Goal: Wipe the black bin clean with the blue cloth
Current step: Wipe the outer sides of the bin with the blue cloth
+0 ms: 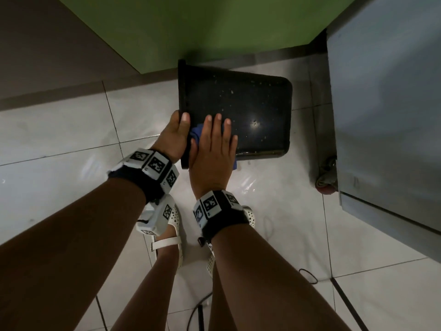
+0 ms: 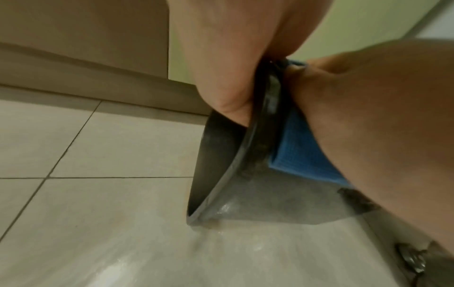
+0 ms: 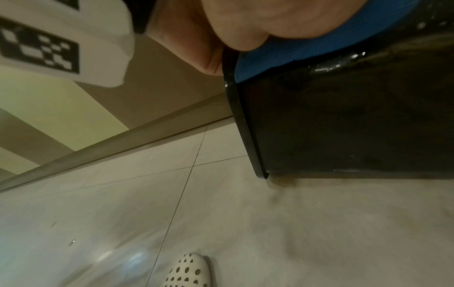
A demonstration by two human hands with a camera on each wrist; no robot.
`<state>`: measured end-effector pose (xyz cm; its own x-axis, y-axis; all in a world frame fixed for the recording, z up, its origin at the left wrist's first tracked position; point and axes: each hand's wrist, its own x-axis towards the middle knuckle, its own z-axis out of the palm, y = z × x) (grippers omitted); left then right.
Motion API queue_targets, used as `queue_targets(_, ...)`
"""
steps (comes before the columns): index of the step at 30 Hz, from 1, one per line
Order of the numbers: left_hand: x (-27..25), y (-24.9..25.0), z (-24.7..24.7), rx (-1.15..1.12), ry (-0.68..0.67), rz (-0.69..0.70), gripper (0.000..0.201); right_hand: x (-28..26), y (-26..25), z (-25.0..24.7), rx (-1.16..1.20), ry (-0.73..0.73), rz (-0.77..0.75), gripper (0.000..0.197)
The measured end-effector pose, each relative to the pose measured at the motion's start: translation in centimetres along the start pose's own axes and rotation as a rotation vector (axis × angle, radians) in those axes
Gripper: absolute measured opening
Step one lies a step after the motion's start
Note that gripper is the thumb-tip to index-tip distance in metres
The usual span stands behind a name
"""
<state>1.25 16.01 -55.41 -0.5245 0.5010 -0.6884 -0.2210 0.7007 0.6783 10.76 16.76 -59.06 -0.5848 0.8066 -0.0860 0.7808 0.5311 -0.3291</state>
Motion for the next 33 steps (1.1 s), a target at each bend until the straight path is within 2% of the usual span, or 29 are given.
queue_targets(3,0.1,-0.5,1.0,0.063,0.129,0.072,0.038,0.0,0.4,0.5,-0.009,0.020,-0.007,0.050)
queue_targets(6,0.0,-1.1,1.9,-0.062,0.231,0.116,0.032,0.1,1.0,0.6,-0.009,0.009,-0.066,0.049)
queue_targets(8,0.0,-1.2,2.2,-0.053,0.270,0.115,0.033,0.6,1.8,0.4,0.000,0.009,-0.086,0.050)
queue_targets(15,0.3,-0.8,1.6,0.154,0.234,0.072,0.038,3.7,7.8,-1.5,-0.037,0.085,0.110,0.055)
queue_targets(20,0.2,-0.5,1.6,0.165,0.201,0.098,0.039,5.3,11.3,-3.1,0.022,-0.009,0.309,0.058)
queue_targets(24,0.4,0.2,2.2,0.008,0.241,0.111,0.040,5.1,11.4,-3.3,0.019,-0.035,0.323,0.058)
queue_targets(27,0.8,0.4,2.9,0.015,0.346,0.138,0.040,5.0,11.3,-3.1,0.028,-0.022,0.339,0.058)
queue_targets(33,1.2,-0.1,2.9,0.016,0.388,0.166,0.038,4.2,8.9,-1.5,-0.038,0.132,0.394,0.060)
